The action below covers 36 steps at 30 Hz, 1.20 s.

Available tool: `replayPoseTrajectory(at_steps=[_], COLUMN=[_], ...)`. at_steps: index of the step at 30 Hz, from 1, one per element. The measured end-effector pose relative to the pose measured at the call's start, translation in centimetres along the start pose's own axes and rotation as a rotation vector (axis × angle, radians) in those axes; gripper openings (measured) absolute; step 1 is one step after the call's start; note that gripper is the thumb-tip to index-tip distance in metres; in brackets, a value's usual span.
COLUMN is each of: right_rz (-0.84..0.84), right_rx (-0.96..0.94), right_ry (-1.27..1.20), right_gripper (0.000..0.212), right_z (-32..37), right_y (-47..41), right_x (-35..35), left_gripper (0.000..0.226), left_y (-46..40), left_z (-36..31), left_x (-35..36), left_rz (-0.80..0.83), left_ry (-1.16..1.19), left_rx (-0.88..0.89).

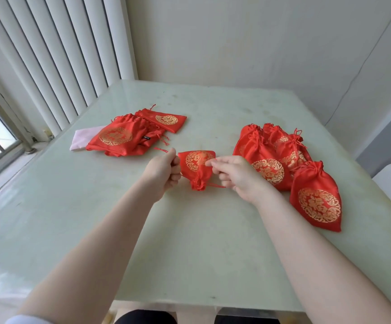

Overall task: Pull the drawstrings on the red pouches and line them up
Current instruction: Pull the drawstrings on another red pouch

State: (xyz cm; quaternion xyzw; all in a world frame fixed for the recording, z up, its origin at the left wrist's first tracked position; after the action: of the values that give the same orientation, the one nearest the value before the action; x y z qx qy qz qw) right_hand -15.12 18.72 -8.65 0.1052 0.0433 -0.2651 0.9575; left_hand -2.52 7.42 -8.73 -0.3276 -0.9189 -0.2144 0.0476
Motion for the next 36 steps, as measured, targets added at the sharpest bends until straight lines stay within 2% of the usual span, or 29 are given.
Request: replayPoseTrajectory(at_steps=[2,5,8,13,16,19,21,25,30,33,36], right_rz=[0.082,0.168,0.142,0.139,0.027,-0.084,-0.093,-0.066,-0.064,-0.181,-0.333], right_rx=[-0.06,-0.091,-0.096,-0.123,-0.105,-0.079,-0.096,-0.105,-0.084,-0.097,-0.042], right_ry=[0.143,0.171,0.223,0.095,-0.042,-0.159,-0.184,-0.197,-0.212,-0.172,-0.204], right_gripper=[0.013,0.008,0.014,0.013,0.024,0.026,0.024,0.026,0.028,0.032,0.033], right_z=[0.3,0.7,0.9,1.2,1.2,0.8,0.6,0.2,0.8,1.2,0.9], right_y=[0.1,0.4,0.5,0.5,-0.2,-1.2,-1.6,-1.8,-1.4,-0.8,-0.7], right_x=[1.1,2.2,2.6,3.0,2.6,1.9,1.8,2.0,0.4,-2.2,-3.7], left_gripper=[0.035,0.031,0.036,0.029,0.028,0.024,0.018,0.01,0.023,0.025,0.025], left_y=[0.3,0.9,1.4,1.4,1.0,0.5,0.4,0.1,-0.7,-1.0,-1.0], left_z=[-0.4,-1.1,-1.5,-1.9,-1.4,-0.4,0.0,0.1,0.3,0.4,0.3], left_x=[1.0,2.4,3.2,3.6,3.3,3.2,3.3,3.1,2.2,1.6,1.3], left_rz=[0.005,0.027,0.015,0.016,0.017,0.1,0.141,0.126,0.032,0.094,0.228], left_ry=[-0.125,-0.234,-0.43,-0.476,-0.435,-0.383,-0.379,-0.351,-0.344,-0.237,-0.071], left_rx=[0.078,0.203,0.331,0.418,0.377,0.291,0.297,0.309,0.321,0.265,0.205])
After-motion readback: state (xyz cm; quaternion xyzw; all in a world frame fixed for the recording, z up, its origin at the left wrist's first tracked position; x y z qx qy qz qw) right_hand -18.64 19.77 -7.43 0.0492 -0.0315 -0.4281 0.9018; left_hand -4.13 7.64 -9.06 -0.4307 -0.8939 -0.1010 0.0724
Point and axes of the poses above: each hand's wrist, its own y-axis away from the middle knuckle, its own x-axis out of the palm, z = x × y, the point moved 2 cm from there along -y, towards the middle knuckle, and after that the axes turned 5 degrees about y, right-handed, at the moved point
